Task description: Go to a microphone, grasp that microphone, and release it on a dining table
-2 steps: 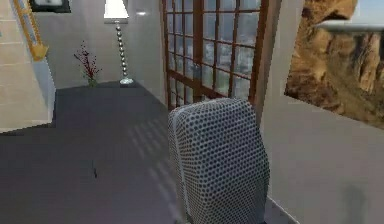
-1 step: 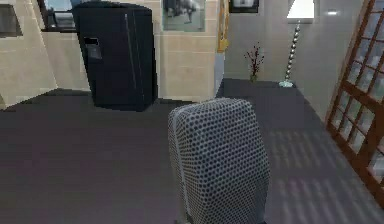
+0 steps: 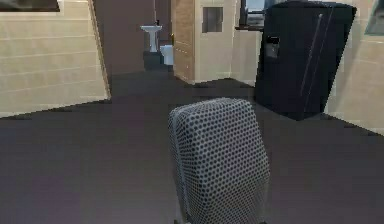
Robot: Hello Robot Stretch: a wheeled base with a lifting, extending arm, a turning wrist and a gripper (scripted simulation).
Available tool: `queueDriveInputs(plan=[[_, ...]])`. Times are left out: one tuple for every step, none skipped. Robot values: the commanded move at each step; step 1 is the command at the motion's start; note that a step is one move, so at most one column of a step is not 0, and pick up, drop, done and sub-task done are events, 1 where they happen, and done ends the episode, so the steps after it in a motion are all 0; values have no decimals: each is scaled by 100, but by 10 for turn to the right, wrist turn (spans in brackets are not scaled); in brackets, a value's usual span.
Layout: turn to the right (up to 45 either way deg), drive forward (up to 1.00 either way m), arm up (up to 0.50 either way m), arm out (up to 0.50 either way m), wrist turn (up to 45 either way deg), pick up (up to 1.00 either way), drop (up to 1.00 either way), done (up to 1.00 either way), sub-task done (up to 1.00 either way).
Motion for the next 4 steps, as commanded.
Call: queueDriveInputs(plan=[[-270, 0, 0, 0, 0, 0, 0, 0, 0], [0, 5, 0, 0, 0, 0, 0, 0, 0], [-450, 0, 0, 0, 0, 0, 0, 0, 0], [-330, 0, 0, 0, 0, 0, 0, 0, 0]])
